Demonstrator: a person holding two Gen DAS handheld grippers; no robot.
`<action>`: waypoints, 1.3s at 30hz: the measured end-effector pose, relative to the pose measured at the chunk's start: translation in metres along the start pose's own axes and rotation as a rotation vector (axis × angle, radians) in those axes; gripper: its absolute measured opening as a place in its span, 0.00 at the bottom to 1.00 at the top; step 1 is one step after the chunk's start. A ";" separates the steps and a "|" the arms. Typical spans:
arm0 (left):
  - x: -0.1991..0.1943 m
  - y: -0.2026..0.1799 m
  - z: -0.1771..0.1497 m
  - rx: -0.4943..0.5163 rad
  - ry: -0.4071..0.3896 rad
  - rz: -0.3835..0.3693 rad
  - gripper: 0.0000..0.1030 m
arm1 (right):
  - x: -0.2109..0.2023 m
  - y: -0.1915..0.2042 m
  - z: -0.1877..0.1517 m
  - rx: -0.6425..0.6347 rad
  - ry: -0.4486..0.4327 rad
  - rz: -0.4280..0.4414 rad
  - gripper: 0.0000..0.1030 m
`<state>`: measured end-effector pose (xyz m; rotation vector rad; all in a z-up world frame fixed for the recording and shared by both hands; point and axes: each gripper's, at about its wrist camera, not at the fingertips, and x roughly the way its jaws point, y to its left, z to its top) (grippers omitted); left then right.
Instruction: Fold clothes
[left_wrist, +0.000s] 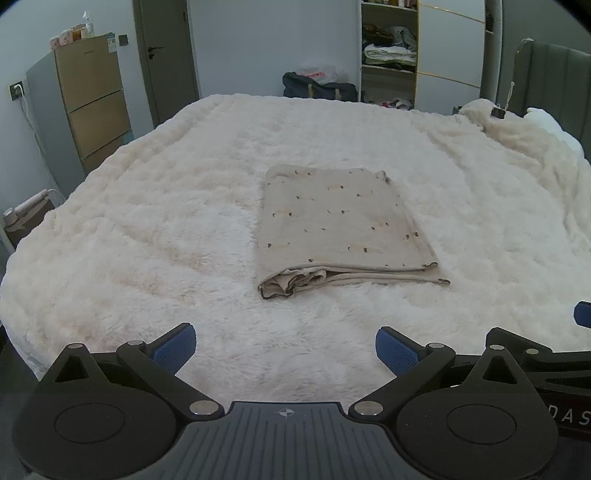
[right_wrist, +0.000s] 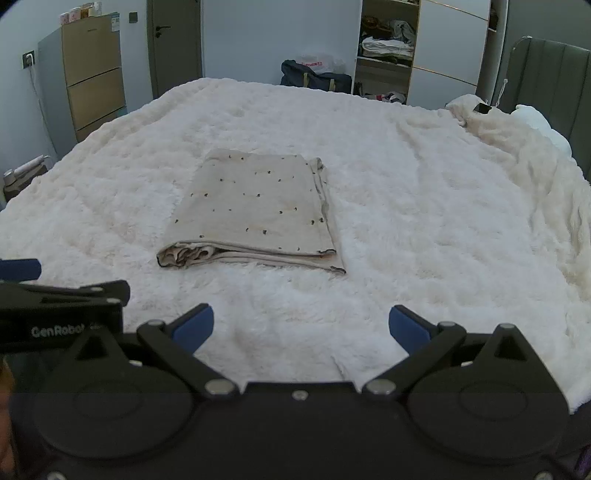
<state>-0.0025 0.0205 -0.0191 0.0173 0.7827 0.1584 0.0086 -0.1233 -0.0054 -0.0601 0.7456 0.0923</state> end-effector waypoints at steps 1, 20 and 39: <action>0.000 0.001 0.000 0.001 0.001 0.000 1.00 | 0.000 0.000 0.000 0.001 0.000 -0.001 1.00; -0.001 0.003 0.003 -0.001 0.006 -0.008 1.00 | 0.000 -0.001 0.000 0.004 -0.001 0.000 1.00; 0.012 0.006 0.011 0.006 0.011 -0.024 1.00 | -0.003 0.001 -0.002 0.006 -0.008 0.004 1.00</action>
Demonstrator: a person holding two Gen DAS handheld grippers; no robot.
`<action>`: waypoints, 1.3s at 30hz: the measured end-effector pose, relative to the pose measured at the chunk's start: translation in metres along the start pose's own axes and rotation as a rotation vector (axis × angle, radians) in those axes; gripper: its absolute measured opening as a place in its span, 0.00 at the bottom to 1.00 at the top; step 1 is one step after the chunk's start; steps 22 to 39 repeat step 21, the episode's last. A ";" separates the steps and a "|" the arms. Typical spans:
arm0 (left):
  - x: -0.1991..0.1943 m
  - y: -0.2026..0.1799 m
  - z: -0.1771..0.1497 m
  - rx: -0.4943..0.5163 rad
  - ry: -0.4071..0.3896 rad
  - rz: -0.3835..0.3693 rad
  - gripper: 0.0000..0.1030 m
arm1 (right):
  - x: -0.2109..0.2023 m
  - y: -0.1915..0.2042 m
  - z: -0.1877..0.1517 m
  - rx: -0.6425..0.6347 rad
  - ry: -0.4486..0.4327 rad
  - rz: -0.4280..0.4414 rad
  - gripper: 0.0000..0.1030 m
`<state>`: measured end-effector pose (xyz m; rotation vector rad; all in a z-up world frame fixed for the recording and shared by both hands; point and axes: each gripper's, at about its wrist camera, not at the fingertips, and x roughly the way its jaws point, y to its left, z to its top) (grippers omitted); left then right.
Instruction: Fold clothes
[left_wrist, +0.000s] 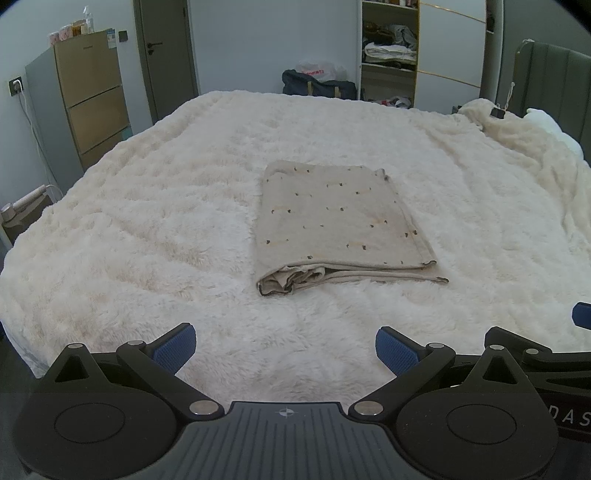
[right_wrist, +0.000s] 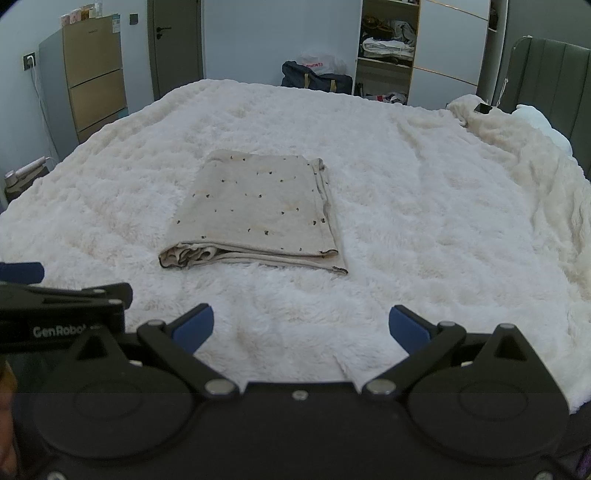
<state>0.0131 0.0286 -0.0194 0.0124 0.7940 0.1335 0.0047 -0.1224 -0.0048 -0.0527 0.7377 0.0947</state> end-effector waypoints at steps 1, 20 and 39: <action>0.000 0.000 -0.001 -0.001 0.001 0.000 1.00 | 0.000 0.000 0.000 0.000 0.000 0.000 1.00; -0.006 -0.002 -0.005 -0.004 0.002 0.003 1.00 | -0.001 -0.001 -0.002 0.006 -0.004 0.002 1.00; -0.006 -0.002 -0.006 -0.003 0.000 0.003 1.00 | -0.002 -0.002 0.000 0.006 -0.004 0.004 1.00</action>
